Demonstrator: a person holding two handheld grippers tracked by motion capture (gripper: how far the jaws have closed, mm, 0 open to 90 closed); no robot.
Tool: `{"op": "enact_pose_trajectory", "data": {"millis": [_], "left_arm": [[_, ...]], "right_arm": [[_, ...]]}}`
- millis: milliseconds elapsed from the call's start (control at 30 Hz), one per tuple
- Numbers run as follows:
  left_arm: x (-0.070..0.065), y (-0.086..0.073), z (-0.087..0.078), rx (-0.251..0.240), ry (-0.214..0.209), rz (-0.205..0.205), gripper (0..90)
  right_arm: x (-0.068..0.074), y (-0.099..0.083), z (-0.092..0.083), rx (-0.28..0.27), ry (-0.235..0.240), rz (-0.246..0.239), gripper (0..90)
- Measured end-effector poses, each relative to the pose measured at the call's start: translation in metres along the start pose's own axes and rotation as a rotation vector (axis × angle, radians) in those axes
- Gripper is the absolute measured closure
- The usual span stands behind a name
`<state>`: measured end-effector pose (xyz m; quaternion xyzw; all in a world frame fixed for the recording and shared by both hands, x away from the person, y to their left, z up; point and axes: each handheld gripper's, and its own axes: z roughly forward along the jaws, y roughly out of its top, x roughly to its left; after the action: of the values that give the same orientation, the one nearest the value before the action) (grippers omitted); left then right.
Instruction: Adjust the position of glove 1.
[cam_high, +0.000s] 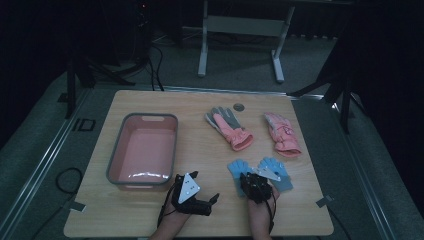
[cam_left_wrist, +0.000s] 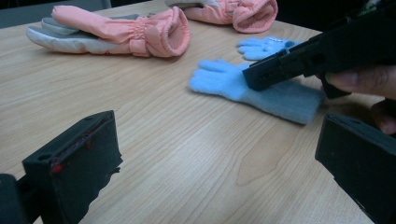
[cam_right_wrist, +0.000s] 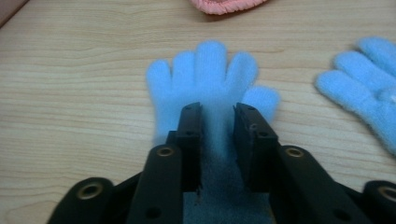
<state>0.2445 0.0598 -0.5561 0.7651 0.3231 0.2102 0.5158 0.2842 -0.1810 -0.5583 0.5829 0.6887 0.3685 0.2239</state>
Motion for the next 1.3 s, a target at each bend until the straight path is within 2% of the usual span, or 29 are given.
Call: {"op": "enact_pose_trajectory", "data": {"millis": [67,100,200,233,267,367,433,500,567,700,767,800,933,1000,1067,1133,1300], "left_arm": [[0.000,0.000,0.000,-0.001,0.000,-0.001,0.0],[0.000,0.000,0.000,-0.001,0.000,-0.001,0.0],[0.000,0.000,0.000,-0.001,-0.001,0.000,0.0],[0.000,0.000,0.000,-0.001,-0.001,0.001,0.0],[0.000,0.000,0.000,-0.001,-0.001,0.002,0.0],[0.000,0.000,0.000,-0.001,-0.002,0.001,0.0],[0.000,0.000,0.000,-0.001,-0.002,0.001,0.0],[0.000,0.000,0.000,-0.002,-0.002,0.000,0.0],[0.000,0.000,0.000,-0.002,-0.002,-0.002,0.0],[0.000,0.000,0.000,-0.002,-0.002,-0.006,0.0],[0.000,0.000,0.000,-0.002,-0.001,-0.005,0.0],[0.000,0.000,0.000,-0.002,-0.002,-0.005,0.0],[0.000,0.000,0.000,-0.002,-0.002,-0.005,0.0],[0.000,0.000,0.000,-0.002,-0.001,-0.003,0.0],[0.001,0.000,0.000,-0.002,-0.001,-0.005,0.0],[0.001,0.000,0.000,-0.001,-0.002,-0.005,0.0],[0.000,0.000,0.000,-0.001,-0.003,-0.005,0.0]], "right_arm": [[0.002,-0.001,0.000,-0.003,-0.003,-0.007,63.9],[0.004,0.000,-0.001,-0.005,-0.005,-0.025,58.9],[0.006,0.001,-0.003,-0.009,-0.003,-0.037,58.5],[0.009,0.005,-0.009,-0.030,0.006,-0.075,56.7],[0.010,0.008,-0.012,-0.030,0.022,-0.090,57.2],[0.005,0.019,-0.017,-0.031,0.088,-0.109,57.6],[-0.002,0.026,-0.020,-0.038,0.122,-0.105,58.0],[-0.008,0.034,-0.022,-0.037,0.135,-0.122,54.8],[-0.017,0.041,-0.024,-0.047,0.149,-0.126,54.3],[-0.036,0.056,-0.029,-0.040,0.193,-0.165,54.9],[-0.044,0.062,-0.032,-0.038,0.182,-0.201,54.3],[-0.050,0.064,-0.033,-0.045,0.199,-0.203,54.2],[-0.074,0.071,-0.037,-0.052,0.214,-0.247,53.5],[-0.089,0.073,-0.040,-0.051,0.230,-0.249,54.2],[-0.102,0.074,-0.041,-0.038,0.218,-0.268,54.2],[-0.116,0.074,-0.043,-0.026,0.239,-0.278,54.4],[-0.146,0.069,-0.042,-0.005,0.242,-0.312,54.4]]}}
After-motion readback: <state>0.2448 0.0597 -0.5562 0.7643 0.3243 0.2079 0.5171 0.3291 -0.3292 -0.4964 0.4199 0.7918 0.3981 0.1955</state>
